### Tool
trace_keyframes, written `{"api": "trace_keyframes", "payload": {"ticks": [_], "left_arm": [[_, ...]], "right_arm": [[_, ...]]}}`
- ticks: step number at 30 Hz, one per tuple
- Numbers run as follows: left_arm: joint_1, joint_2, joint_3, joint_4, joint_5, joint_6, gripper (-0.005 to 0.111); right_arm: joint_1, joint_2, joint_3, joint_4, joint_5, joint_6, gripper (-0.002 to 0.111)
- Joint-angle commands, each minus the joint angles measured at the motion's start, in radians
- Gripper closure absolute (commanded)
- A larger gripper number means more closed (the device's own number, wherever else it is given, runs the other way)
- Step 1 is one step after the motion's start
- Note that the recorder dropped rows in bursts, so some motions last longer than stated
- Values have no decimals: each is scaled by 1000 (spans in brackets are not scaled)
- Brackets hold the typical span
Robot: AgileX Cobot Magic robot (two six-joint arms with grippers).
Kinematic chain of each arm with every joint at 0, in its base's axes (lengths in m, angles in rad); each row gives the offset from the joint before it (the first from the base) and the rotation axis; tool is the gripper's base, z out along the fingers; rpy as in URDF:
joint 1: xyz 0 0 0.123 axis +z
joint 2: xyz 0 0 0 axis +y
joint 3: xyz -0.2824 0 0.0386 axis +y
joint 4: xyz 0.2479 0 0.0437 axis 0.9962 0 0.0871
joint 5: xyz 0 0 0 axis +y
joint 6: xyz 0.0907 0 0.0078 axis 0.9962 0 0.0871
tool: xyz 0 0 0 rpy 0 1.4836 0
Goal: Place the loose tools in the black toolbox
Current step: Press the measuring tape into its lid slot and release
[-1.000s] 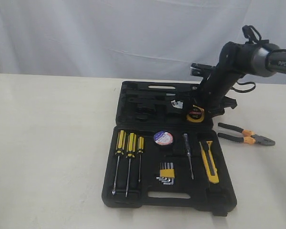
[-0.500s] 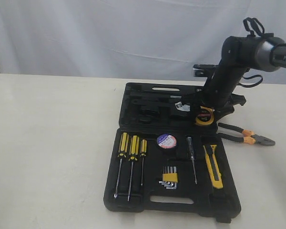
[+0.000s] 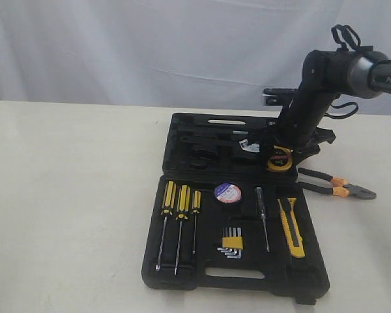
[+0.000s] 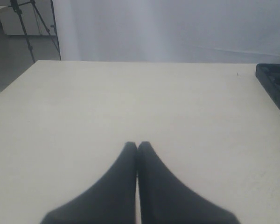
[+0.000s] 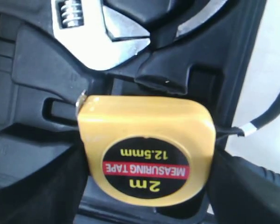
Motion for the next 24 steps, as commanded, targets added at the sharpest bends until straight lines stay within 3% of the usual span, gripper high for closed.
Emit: {"api": "trace_keyframes", "payload": {"ticks": [1, 5, 15, 21, 24], "left_arm": [[-6, -6, 1, 0, -1, -2, 107], [-6, -6, 1, 0, -1, -2, 107], [-6, -6, 1, 0, -1, -2, 107], [-6, -6, 1, 0, -1, -2, 107], [-6, -6, 1, 0, -1, -2, 107]], "right_arm": [[-3, 27, 4, -9, 1, -8, 62], [-3, 27, 4, -9, 6, -1, 45], [-3, 25, 4, -9, 17, -27, 44], [-3, 25, 4, -9, 17, -43, 27], [-3, 25, 4, -11, 23, -48, 27]]}}
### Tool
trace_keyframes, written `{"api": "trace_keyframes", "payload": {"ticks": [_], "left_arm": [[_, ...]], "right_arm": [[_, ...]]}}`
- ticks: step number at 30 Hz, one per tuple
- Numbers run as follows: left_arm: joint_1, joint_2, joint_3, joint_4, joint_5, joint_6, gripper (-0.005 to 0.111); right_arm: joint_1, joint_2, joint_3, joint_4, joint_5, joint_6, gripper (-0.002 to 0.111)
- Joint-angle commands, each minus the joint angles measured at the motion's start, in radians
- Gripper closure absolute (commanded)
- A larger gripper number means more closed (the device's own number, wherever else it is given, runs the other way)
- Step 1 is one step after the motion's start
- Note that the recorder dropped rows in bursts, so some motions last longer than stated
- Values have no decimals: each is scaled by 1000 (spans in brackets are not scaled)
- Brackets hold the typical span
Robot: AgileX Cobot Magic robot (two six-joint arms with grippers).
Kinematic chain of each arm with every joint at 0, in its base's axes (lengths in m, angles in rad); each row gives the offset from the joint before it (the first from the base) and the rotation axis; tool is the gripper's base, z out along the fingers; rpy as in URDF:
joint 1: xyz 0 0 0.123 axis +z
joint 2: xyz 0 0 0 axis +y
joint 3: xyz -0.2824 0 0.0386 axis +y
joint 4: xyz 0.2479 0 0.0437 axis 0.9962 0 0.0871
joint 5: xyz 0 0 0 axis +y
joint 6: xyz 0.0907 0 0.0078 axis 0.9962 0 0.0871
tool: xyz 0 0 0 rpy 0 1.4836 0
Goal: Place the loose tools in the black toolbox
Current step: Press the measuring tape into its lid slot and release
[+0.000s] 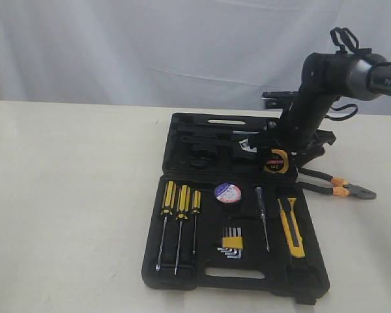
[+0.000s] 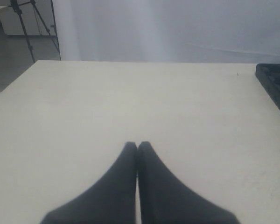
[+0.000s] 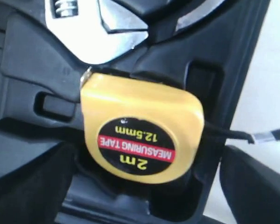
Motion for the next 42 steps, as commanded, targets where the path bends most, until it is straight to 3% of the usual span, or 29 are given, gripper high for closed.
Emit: {"api": "trace_keyframes", "payload": {"ticks": [1, 14, 16, 20, 30, 42], "left_arm": [[-6, -6, 1, 0, -1, -2, 107], [-6, -6, 1, 0, -1, -2, 107], [-6, -6, 1, 0, -1, -2, 107], [-6, -6, 1, 0, -1, -2, 107], [-6, -6, 1, 0, -1, -2, 107], [-6, -6, 1, 0, -1, -2, 107]], "right_arm": [[-3, 14, 5, -5, 19, -18, 27], [-3, -91, -100, -3, 91, -2, 31], [-3, -88, -100, -3, 99, -2, 47], [-3, -44, -100, -3, 115, -20, 108], [7, 104, -100, 65, 39, -72, 109], [7, -108, -100, 11, -7, -44, 109]]}}
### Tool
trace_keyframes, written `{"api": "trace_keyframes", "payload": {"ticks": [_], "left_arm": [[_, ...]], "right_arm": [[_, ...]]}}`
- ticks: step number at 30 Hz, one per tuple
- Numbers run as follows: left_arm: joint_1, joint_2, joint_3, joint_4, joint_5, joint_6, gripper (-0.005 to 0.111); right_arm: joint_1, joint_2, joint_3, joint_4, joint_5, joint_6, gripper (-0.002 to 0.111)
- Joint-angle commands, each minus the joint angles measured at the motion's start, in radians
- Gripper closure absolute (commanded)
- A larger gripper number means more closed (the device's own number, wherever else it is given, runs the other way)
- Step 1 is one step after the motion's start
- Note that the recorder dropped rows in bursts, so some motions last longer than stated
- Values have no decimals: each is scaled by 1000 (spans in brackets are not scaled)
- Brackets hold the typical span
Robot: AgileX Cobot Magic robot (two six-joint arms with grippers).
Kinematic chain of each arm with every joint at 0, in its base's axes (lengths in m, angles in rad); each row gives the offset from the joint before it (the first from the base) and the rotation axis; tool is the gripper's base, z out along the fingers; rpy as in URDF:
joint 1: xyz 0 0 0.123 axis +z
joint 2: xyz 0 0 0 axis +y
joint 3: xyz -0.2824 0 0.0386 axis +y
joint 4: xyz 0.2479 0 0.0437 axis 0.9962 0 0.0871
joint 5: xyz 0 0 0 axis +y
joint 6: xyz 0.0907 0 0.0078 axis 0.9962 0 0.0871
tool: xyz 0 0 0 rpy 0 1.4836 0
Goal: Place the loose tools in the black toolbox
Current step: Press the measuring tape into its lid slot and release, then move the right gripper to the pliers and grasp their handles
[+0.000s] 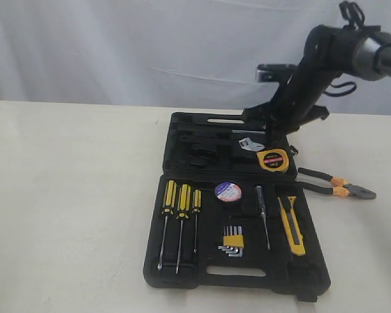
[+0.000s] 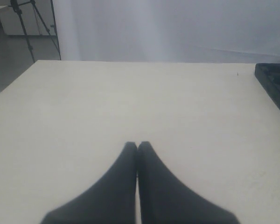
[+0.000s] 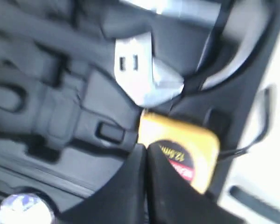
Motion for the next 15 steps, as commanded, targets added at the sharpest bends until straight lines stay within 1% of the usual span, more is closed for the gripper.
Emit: {"api": "trace_keyframes", "payload": {"ticks": [1, 4, 11, 15], "left_arm": [[-6, -6, 1, 0, -1, -2, 107], [-6, -6, 1, 0, -1, -2, 107], [-6, -6, 1, 0, -1, -2, 107], [-6, -6, 1, 0, -1, -2, 107]], "right_arm": [[-5, -49, -1, -65, -30, 35, 109], [-5, -20, -1, -78, -37, 55, 109], [-5, 150, -1, -80, -16, 58, 109], [-5, 144, -1, -78, -16, 58, 109]]}}
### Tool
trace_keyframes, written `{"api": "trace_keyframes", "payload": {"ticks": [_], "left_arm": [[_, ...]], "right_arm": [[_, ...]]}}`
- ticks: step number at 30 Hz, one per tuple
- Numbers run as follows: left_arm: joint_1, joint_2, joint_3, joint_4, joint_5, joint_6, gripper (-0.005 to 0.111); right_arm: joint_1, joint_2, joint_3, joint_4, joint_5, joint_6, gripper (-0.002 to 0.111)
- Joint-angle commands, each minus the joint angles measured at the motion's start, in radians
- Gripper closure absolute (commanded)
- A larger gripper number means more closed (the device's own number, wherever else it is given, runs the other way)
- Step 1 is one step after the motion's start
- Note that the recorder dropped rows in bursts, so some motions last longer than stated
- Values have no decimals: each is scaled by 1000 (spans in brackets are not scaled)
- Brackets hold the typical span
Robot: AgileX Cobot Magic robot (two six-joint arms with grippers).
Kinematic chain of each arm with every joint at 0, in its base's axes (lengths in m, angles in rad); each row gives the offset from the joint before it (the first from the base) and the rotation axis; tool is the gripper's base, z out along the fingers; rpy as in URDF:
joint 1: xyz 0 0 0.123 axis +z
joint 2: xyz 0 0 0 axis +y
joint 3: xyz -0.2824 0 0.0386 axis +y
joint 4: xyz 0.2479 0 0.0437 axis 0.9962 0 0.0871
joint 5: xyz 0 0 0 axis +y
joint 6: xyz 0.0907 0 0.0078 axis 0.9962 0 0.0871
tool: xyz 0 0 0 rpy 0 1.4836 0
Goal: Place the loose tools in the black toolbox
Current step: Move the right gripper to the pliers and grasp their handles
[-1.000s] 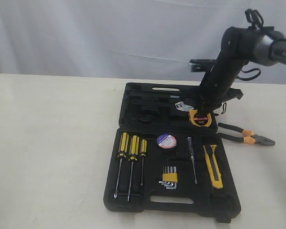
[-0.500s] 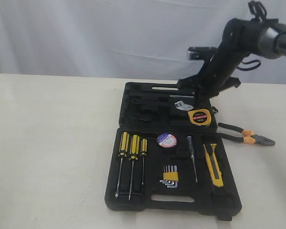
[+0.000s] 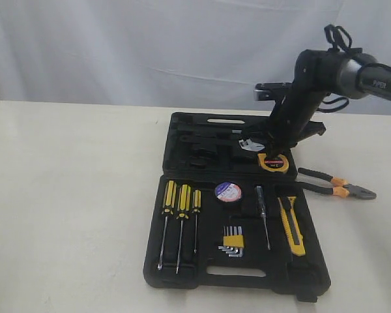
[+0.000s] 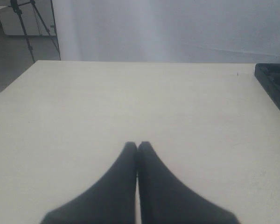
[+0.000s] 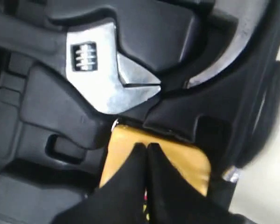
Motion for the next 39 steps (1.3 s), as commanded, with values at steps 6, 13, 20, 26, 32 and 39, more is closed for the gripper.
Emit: {"api": "trace_keyframes", "payload": {"ticks": [6, 13, 20, 26, 32, 39], "left_arm": [[-6, -6, 1, 0, -1, -2, 107], [-6, -6, 1, 0, -1, -2, 107], [-6, -6, 1, 0, -1, -2, 107], [-6, -6, 1, 0, -1, -2, 107], [-6, -6, 1, 0, -1, -2, 107], [-6, -6, 1, 0, -1, -2, 107]], "right_arm": [[-5, -95, 9, -32, 19, -2, 109], [-7, -227, 9, -200, 37, 27, 109], [-136, -272, 9, -162, 153, -79, 109], [-320, -261, 71, 234, 272, -464, 90], [-320, -260, 240, 114, 155, -692, 39], [-314, -257, 352, 72, -49, -859, 39]]}}
